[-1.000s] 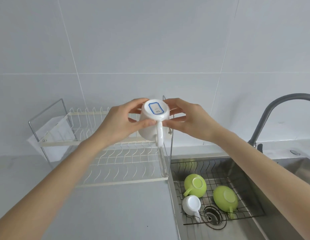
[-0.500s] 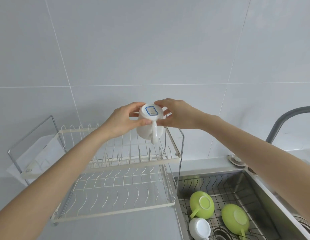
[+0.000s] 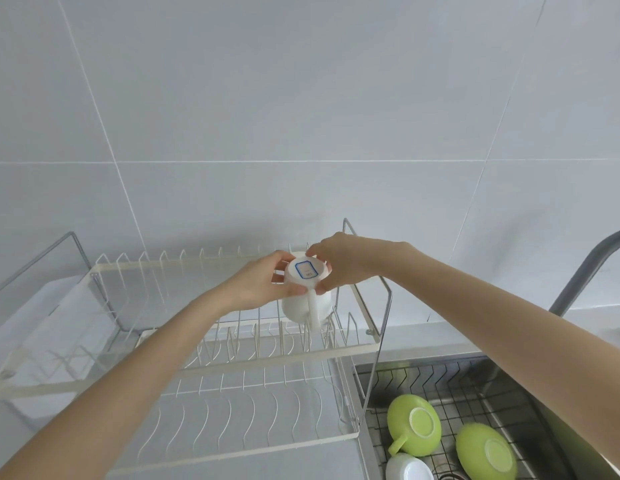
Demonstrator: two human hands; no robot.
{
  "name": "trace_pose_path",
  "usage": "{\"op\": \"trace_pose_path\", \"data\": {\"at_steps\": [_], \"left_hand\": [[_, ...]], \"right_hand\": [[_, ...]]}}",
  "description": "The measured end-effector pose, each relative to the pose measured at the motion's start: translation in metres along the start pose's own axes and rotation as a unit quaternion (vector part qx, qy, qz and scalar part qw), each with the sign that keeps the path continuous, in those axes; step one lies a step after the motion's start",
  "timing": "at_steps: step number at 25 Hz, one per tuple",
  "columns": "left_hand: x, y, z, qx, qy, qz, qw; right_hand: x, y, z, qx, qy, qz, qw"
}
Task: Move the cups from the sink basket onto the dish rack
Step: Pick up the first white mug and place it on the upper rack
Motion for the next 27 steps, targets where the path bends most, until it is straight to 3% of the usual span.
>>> {"op": "trace_pose_path", "data": {"at_steps": [19, 24, 27], "left_hand": [[0.003, -0.004, 0.006, -0.039, -0.049, -0.025, 0.998], [-0.004, 0.004, 0.013, -0.039, -0.039, -0.083, 0.995], [-0.009, 0.023, 0.024, -0.008, -0.005, -0.172, 0.985]], "right_hand": [[0.008, -0.006, 0.004, 0.001, -0.009, 0.065, 0.998], [0.0, -0.003, 0.02, -0.013, 0.024, 0.048, 0.998], [-0.01, 0.0, 0.043, -0.023, 0.057, 0.027, 0.998]]}}
Point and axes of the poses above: each hand's wrist, its own z-axis away from the middle knuckle, its own x-axis out of the palm, y = z × x, the point moved 2 cm from there along -z, towards the middle knuckle, and after that the axes turned 6 degrees about y, right-handed, at the moved point
